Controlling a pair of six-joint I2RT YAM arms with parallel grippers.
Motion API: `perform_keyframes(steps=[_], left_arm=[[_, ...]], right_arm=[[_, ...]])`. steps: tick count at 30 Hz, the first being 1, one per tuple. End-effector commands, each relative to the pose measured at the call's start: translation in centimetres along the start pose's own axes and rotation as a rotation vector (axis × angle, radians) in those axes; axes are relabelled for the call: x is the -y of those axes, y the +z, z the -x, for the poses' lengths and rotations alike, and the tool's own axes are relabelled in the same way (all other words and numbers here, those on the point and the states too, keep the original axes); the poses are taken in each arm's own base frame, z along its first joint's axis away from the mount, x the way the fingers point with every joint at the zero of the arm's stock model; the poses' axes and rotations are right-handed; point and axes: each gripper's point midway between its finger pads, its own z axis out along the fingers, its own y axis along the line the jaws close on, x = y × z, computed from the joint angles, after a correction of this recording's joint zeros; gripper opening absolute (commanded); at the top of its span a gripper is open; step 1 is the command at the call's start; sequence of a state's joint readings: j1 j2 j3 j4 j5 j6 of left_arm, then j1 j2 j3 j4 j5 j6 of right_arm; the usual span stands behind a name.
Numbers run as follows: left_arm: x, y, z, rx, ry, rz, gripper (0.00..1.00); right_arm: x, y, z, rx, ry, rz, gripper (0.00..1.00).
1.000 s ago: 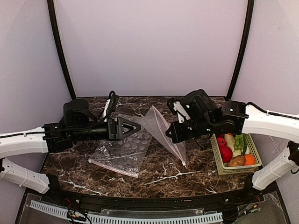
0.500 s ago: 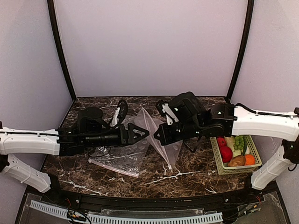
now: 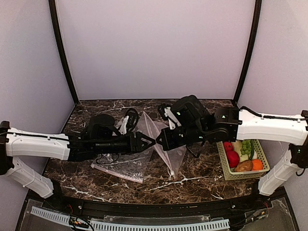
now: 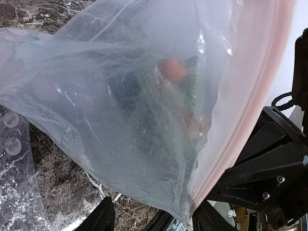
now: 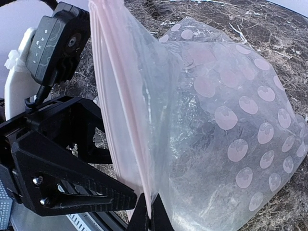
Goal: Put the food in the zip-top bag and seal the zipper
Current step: Open the zipper food storage bag at the center of the board.
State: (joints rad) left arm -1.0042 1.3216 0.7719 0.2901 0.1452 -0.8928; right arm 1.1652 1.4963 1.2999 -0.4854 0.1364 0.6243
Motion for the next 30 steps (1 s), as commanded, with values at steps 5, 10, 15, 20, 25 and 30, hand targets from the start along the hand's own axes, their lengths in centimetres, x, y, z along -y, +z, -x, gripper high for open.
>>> perform_keyframes(steps=[5,10,15,20,25,30], left_arm=[[1.0,0.8,1.0,0.020,0.018,-0.011,0.48],[1.0,1.2,1.1,0.012,0.026,0.005,0.27],[0.2,0.9,1.1,0.021,0.031,0.056,0.06],[-1.9,-0.4,0.7,0.017,0.038,0.167,0.01],[-3.6,-2.3,1.2,0.050,0.060,0.279,0.01],[-4.2,-3.8,1.6,0.069,0.085,0.326,0.01]], right_arm=[[-0.9,0.1,0.8,0.033,-0.001,-0.010,0.00],[-0.3,0.4,0.7,0.031,0.015,-0.052,0.00],[1.5,0.3,0.7,0.043,0.059,-0.150,0.00],[4.5,-0.6,0.1,0.039,0.110,-0.319,0.00],[6.4,-2.4,0.5,0.079,0.152,-0.407,0.00],[7.8,-5.0,1.6,0.138,0.169,-0.456,0.00]])
